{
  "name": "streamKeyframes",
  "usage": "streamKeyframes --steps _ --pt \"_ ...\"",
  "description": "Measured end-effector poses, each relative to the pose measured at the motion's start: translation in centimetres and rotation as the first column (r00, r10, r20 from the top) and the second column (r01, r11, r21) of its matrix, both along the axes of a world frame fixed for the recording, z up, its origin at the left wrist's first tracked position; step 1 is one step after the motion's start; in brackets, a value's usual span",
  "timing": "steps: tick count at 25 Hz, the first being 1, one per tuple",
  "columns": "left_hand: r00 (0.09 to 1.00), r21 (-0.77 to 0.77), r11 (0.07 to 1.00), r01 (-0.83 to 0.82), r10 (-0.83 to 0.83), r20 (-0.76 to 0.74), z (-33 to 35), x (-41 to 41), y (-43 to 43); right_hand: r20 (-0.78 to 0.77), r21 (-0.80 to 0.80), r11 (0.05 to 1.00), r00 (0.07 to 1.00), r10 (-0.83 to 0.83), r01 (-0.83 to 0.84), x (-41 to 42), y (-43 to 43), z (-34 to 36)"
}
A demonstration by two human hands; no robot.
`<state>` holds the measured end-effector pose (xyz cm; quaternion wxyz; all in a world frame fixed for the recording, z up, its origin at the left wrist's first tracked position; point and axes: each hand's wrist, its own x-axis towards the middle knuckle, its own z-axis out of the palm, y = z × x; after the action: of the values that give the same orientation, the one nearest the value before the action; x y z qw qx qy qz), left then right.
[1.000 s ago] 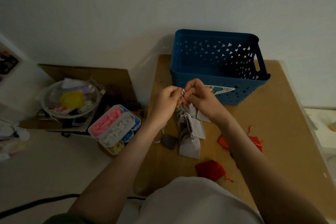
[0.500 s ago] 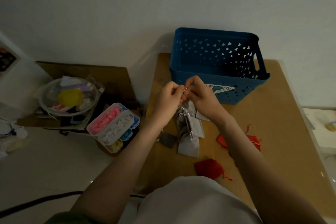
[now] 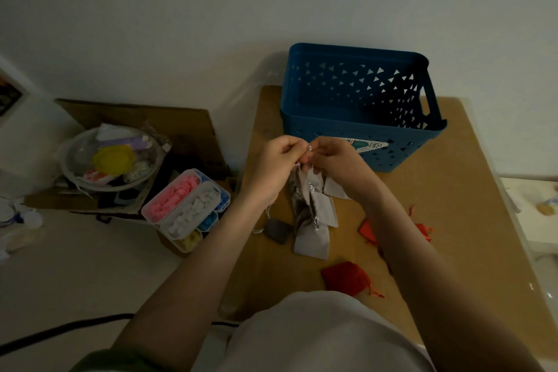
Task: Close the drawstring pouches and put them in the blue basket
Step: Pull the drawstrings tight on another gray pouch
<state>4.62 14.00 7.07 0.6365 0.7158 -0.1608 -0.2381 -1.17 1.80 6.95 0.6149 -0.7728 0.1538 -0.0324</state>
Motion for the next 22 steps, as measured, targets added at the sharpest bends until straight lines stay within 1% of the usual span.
streamKeyframes --steps 2,5,7,10,12,14,15,17,19,22 --pt "1.000 -0.011 1.000 0.009 -0.009 0.018 0.1 0.0 0.1 -0.028 0.060 0.998 0.999 0.039 -0.037 -0.1 -0.2 0.1" --pt "0.997 0.031 0.998 0.050 -0.051 0.051 0.4 0.7 0.4 -0.051 0.106 0.989 0.992 0.113 -0.107 0.0 -0.9 -0.4" --pt "0.994 0.049 0.994 0.094 -0.097 0.054 0.7 1.1 0.5 -0.052 0.192 0.976 0.992 0.118 -0.107 0.0 -1.2 -0.7" --pt "0.982 0.083 0.982 0.167 -0.173 0.071 0.9 1.9 1.0 -0.065 0.266 0.960 0.991 0.113 -0.092 0.0 -1.0 -1.1" --pt "0.953 0.183 0.959 0.218 -0.249 0.171 1.1 2.4 1.4 -0.078 0.390 0.917 0.989 0.124 -0.084 0.1 -1.0 -1.3" --pt "0.879 0.329 0.920 0.213 -0.327 0.346 1.3 2.8 1.8 -0.092 0.529 0.846 0.987 0.129 -0.062 0.2 -1.2 -1.1" --pt "0.844 0.358 0.910 0.207 -0.351 0.406 1.4 2.9 2.0 -0.098 0.562 0.825 0.986 0.136 -0.058 0.1 -1.4 -1.0" --pt "0.813 0.354 0.910 0.217 -0.369 0.451 1.5 3.0 2.2 -0.096 0.589 0.804 0.981 0.170 -0.081 0.0 -1.6 -1.0" --pt "0.798 0.361 0.902 0.236 -0.392 0.457 1.5 2.9 2.3 -0.110 0.592 0.801 0.975 0.191 -0.090 -0.3 -1.6 -1.0" --pt "0.777 0.420 0.867 0.268 -0.452 0.438 1.5 3.0 2.4 -0.145 0.584 0.810 0.977 0.159 -0.045 -0.4 -1.2 -0.8"
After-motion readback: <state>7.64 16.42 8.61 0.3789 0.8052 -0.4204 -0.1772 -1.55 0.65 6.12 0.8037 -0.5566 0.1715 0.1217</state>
